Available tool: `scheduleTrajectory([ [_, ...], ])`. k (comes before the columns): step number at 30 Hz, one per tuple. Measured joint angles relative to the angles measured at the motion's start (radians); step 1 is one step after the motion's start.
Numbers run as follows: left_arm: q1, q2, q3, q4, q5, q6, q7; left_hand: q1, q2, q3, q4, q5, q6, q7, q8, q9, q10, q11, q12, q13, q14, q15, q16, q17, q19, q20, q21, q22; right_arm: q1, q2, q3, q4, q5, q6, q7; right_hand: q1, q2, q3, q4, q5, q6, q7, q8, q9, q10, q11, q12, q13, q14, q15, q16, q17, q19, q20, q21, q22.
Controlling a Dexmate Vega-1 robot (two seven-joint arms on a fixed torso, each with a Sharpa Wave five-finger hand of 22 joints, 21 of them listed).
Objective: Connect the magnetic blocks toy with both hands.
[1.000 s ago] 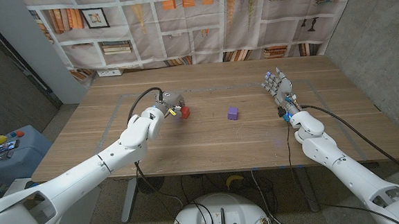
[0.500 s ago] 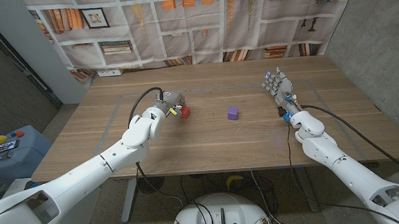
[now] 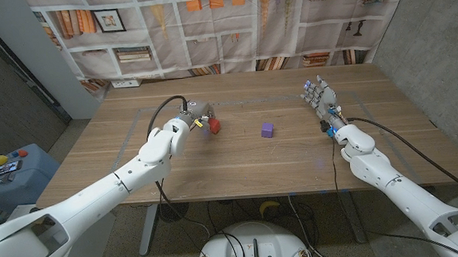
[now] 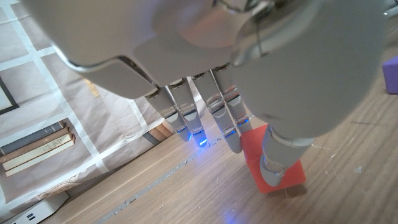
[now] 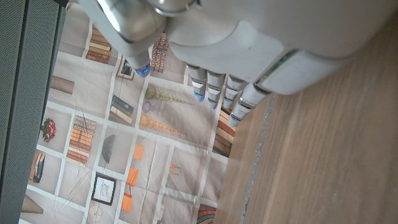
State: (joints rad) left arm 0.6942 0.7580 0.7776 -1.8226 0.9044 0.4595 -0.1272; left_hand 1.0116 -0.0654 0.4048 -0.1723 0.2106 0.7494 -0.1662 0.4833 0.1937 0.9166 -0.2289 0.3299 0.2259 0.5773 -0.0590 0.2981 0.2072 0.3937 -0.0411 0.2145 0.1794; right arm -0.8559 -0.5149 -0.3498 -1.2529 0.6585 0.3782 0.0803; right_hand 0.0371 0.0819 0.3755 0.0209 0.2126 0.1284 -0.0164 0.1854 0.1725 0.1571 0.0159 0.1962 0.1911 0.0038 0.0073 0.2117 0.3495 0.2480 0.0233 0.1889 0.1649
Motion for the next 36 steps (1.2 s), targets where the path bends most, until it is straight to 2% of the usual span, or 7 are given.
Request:
scheduleTrajectory([
  [15,-0.021,-0.001,-0.01,-0.02,-0.041,0.0,-0.026,0.002,-0.002,-0.009,0.006,-0.002,0.0,0.0,0.0,0.0,0.002,-0.002,0.0,-0.003,0.0,0.0,0.0,0.005,-0.002,-0.002,0.0,0.0,-0.008,-0.077,-0.013,-0.091,-0.038,-0.076,0.0,0.0,0.0,0.005,-0.005,0.0,-0.001,-0.001,0.0,0.0,0.0,0.0,0.0,0.0,0.006,0.006,0.0,-0.008,0.0,0.0,0.0,0.0],
  [19,-0.022,-0.002,-0.012,-0.023,-0.048,0.009,-0.032,0.002,-0.002,-0.011,0.006,-0.002,0.0,0.0,0.0,0.0,0.002,-0.002,0.0,-0.001,-0.002,0.002,0.0,0.005,-0.006,-0.006,-0.004,0.0,-0.01,-0.111,-0.022,-0.132,-0.05,-0.086,-0.004,0.013,0.005,0.005,-0.012,0.0,-0.007,-0.015,0.0,0.0,0.0,0.0,0.0,0.0,0.005,0.005,0.0,-0.012,0.007,0.007,0.0,0.0],
  [24,-0.028,-0.005,-0.014,-0.031,-0.056,0.02,-0.034,0.002,-0.002,-0.016,0.008,-0.002,0.002,-0.002,0.0,0.0,0.002,-0.002,0.0,0.0,-0.004,0.004,0.0,0.005,-0.006,-0.006,-0.004,0.0,-0.013,-0.144,-0.034,-0.177,-0.106,-0.126,-0.032,0.029,0.003,0.007,-0.03,0.0,-0.011,-0.026,0.0,0.0,0.0,0.0,0.0,0.0,0.015,0.007,0.0,-0.02,0.007,0.007,0.0,0.0],
  [28,-0.031,-0.009,-0.018,-0.038,-0.064,0.029,-0.034,0.0,-0.001,-0.019,0.008,-0.003,0.002,-0.002,0.0,0.0,0.002,-0.002,-0.005,0.002,-0.004,0.004,0.0,0.005,-0.006,-0.006,-0.004,0.0,-0.02,-0.189,-0.047,-0.245,-0.192,-0.188,-0.083,0.04,0.01,0.006,-0.039,0.0,-0.005,-0.039,0.0,0.0,0.0,0.0,0.0,0.0,0.016,0.005,0.0,-0.024,0.007,0.007,0.0,0.0],
  [30,-0.031,-0.009,-0.018,-0.038,-0.068,0.031,-0.035,-0.001,0.0,-0.02,0.009,-0.003,0.002,-0.002,0.0,0.0,0.002,-0.002,-0.005,0.002,-0.004,0.004,0.0,0.005,-0.006,-0.006,-0.004,0.0,-0.022,-0.205,-0.051,-0.27,-0.192,-0.188,-0.083,0.04,0.01,0.008,-0.048,0.0,-0.005,-0.041,0.0,0.002,0.0,0.0,0.0,0.0,0.021,0.009,0.0,-0.025,0.007,0.007,0.0,0.0],
  [31,-0.034,-0.012,-0.018,-0.04,-0.071,0.033,-0.035,-0.002,0.002,-0.023,0.009,-0.003,0.002,-0.002,0.0,0.0,0.002,-0.002,-0.005,0.002,-0.004,0.004,0.0,0.005,-0.008,-0.003,-0.004,0.0,-0.025,-0.219,-0.054,-0.291,-0.236,-0.228,-0.107,0.046,0.005,0.007,-0.049,0.0,-0.002,-0.044,0.0,0.002,0.004,0.004,0.0,0.0,0.022,0.011,0.0,-0.026,0.007,0.007,0.0,0.0],
  [36,-0.037,-0.018,-0.019,-0.041,-0.082,0.041,-0.03,-0.004,0.003,-0.023,0.009,-0.003,0.002,-0.002,-0.001,0.0,0.002,-0.002,-0.009,0.002,-0.004,0.004,0.0,0.005,-0.011,0.0,-0.004,0.0,-0.03,-0.265,-0.064,-0.364,-0.297,-0.293,-0.137,0.058,-0.008,0.016,-0.077,0.0,0.009,-0.056,0.0,0.002,0.004,0.004,0.0,0.0,0.022,0.011,0.0,-0.034,0.011,0.011,0.0,0.0],
])
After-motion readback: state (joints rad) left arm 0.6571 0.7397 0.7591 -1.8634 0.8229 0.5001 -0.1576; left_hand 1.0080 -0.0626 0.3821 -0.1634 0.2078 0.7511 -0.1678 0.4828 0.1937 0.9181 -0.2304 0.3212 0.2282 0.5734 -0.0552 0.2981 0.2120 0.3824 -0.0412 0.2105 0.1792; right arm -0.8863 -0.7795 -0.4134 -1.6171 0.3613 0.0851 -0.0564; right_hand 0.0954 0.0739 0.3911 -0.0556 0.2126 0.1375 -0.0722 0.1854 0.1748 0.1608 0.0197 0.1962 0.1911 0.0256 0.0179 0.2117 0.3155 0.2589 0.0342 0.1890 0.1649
